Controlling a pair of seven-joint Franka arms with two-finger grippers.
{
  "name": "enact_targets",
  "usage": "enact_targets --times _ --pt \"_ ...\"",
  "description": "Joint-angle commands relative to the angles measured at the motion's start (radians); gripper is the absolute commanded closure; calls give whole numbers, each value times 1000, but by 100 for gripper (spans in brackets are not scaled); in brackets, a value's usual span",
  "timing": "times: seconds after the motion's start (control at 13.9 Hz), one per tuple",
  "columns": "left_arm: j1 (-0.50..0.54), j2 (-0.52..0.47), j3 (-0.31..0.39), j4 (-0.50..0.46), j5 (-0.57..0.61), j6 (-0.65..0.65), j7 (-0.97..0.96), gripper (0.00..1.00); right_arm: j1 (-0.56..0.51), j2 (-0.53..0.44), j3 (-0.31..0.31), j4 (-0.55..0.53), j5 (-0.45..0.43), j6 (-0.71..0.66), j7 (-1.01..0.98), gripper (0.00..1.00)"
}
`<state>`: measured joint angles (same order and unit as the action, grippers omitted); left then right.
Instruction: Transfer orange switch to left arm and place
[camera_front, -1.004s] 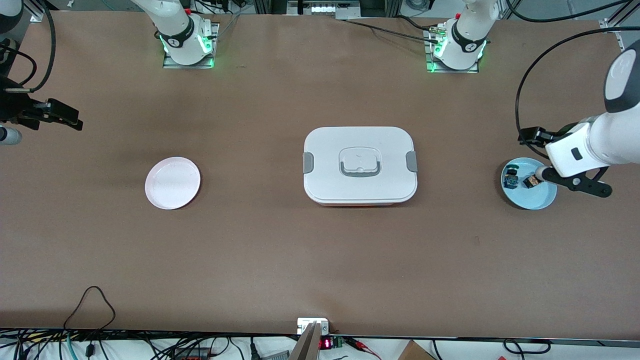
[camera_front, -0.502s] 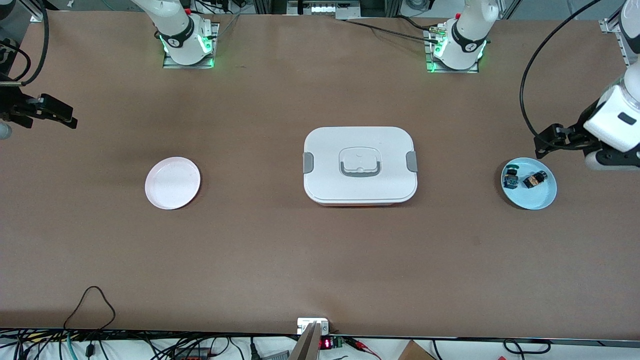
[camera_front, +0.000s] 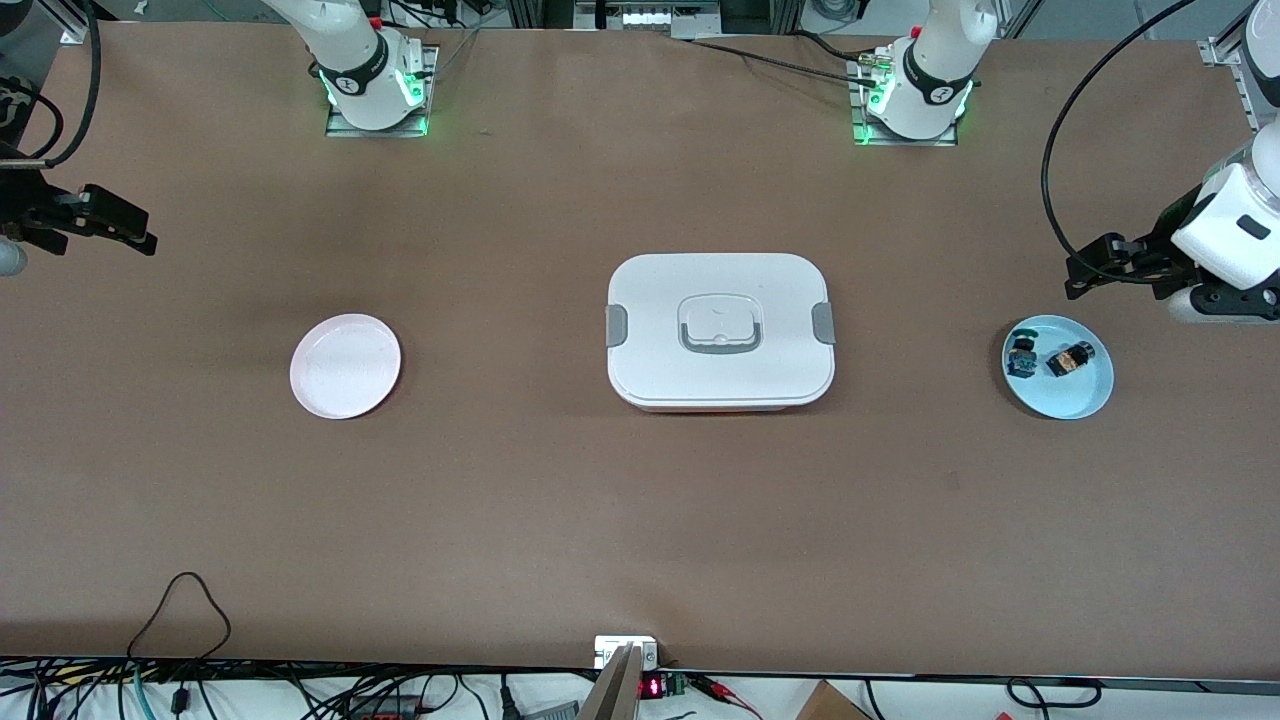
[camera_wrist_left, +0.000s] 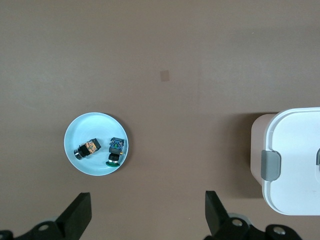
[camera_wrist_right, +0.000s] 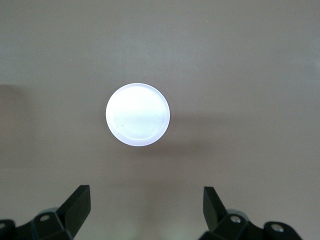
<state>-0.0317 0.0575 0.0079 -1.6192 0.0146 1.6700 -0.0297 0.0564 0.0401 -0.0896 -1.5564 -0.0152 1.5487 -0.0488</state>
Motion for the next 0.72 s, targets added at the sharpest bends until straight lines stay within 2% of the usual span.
enact_targets --times 0.0,0.65 --pt "-14 -5 0 12 22 -30 19 0 -1 -2 5 7 12 -18 6 0" --pt "-20 4 0 30 27 -50 16 0 10 -2 5 7 11 -39 6 0"
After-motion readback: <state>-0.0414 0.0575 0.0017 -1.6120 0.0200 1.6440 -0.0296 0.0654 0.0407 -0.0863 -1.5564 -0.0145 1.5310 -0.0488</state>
